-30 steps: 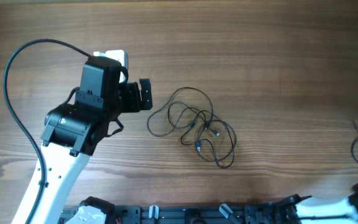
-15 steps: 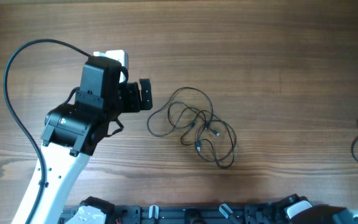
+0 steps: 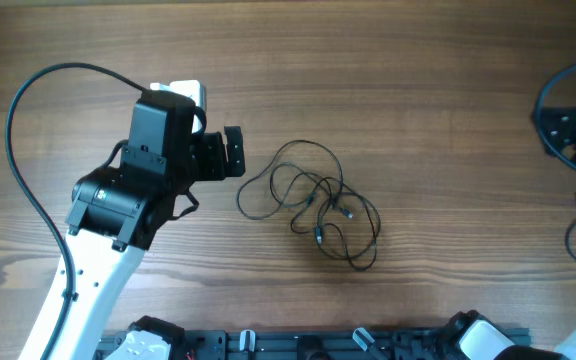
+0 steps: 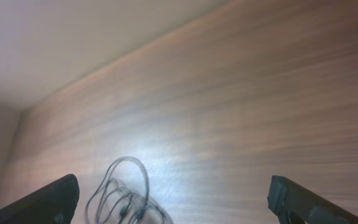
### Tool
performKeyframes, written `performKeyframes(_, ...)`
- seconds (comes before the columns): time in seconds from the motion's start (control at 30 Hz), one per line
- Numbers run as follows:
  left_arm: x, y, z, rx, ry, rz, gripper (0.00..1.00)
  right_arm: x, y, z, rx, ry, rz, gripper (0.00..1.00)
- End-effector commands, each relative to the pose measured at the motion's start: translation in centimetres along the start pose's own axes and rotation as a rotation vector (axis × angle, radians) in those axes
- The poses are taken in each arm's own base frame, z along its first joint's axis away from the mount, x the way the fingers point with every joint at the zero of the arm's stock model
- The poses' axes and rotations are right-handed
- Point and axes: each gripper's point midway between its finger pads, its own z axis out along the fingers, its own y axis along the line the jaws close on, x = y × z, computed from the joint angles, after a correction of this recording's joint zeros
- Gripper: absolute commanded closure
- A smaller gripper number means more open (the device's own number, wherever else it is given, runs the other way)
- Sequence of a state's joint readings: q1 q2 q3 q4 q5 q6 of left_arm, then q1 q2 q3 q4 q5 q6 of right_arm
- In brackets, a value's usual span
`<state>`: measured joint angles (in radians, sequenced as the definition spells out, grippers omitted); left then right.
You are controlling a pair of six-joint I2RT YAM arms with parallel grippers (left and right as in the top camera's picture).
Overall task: Untangle cables
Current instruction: 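Lay the cable on the right side of the table and release, then return the right gripper to the pile and grasp another cable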
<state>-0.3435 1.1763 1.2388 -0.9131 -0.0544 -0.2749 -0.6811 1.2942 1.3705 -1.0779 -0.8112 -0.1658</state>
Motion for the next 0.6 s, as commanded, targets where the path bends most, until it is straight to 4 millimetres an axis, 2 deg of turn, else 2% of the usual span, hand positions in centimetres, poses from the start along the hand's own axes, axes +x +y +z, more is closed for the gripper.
performKeyframes(0.0,-0.4,0.1,-0.3,0.003,-0.012,0.005,0.00,1.6,2.3,2.3,-0.092,0.098,-0.036,0.00)
performKeyframes(0.2,-0.4,0.1,-0.3,0.003,-0.012,0.005,0.00,6.0,4.9,5.9,-0.184,0.263,0.000,0.00)
performKeyframes(0.57,-0.4,0.1,-0.3,0.003,-0.012,0.005,0.00,15.8,10.1,11.7,-0.330,0.508,-0.045,0.00)
